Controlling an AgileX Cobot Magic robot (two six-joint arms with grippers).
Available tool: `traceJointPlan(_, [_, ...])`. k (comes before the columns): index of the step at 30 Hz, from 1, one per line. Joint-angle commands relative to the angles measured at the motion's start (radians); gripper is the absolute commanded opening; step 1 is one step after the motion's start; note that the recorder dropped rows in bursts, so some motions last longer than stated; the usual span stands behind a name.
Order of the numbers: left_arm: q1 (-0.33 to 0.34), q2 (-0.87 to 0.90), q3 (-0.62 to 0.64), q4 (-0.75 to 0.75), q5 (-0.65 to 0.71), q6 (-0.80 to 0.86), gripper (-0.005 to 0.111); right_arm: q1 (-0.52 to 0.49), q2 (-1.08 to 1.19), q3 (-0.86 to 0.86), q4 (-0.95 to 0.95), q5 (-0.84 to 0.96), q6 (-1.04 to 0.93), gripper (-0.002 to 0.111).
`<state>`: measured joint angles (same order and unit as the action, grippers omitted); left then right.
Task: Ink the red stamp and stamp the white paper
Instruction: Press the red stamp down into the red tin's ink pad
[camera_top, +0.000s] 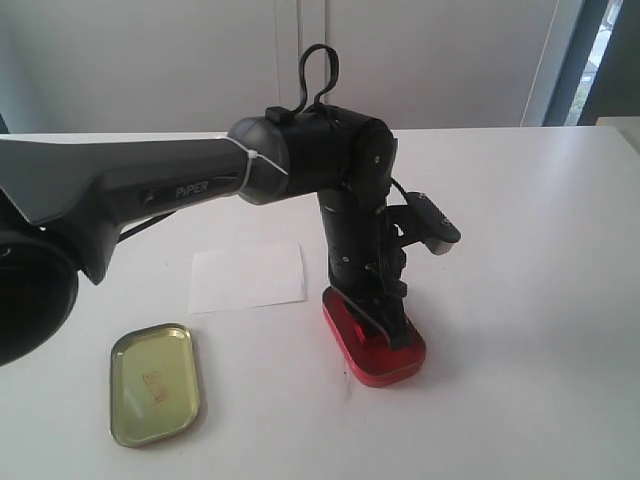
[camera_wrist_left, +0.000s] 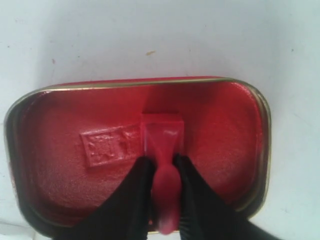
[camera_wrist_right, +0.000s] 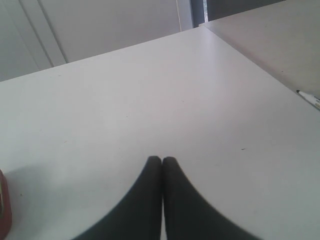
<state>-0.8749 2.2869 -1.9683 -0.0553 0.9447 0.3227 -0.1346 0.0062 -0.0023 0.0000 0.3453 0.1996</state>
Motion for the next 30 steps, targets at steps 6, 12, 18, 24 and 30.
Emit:
traceJointPlan(6, [-0.016,0.084,0.018,0.003,0.02,-0.011,0.0,-0.005,-0.006,0.002,0.0,-0.003,0.0,0.0])
traceJointPlan(12, [-0.016,0.096,0.018,0.003,0.032,-0.011,0.0,-0.005,-0.006,0.002,0.0,-0.003,0.0,0.0])
traceJointPlan(18, [-0.016,0.096,0.002,0.045,0.076,-0.011,0.0,-0.005,-0.006,0.002,0.0,-0.003,0.0,0.0])
traceJointPlan(24, [-0.016,0.083,-0.077,0.088,0.147,-0.011,0.0,-0.005,-0.006,0.002,0.0,-0.003,0.0,0.0])
traceJointPlan(30, [-0.016,0.074,-0.154,0.091,0.198,-0.011,0.0,-0.005,-0.006,0.002,0.0,-0.003,0.0,0.0])
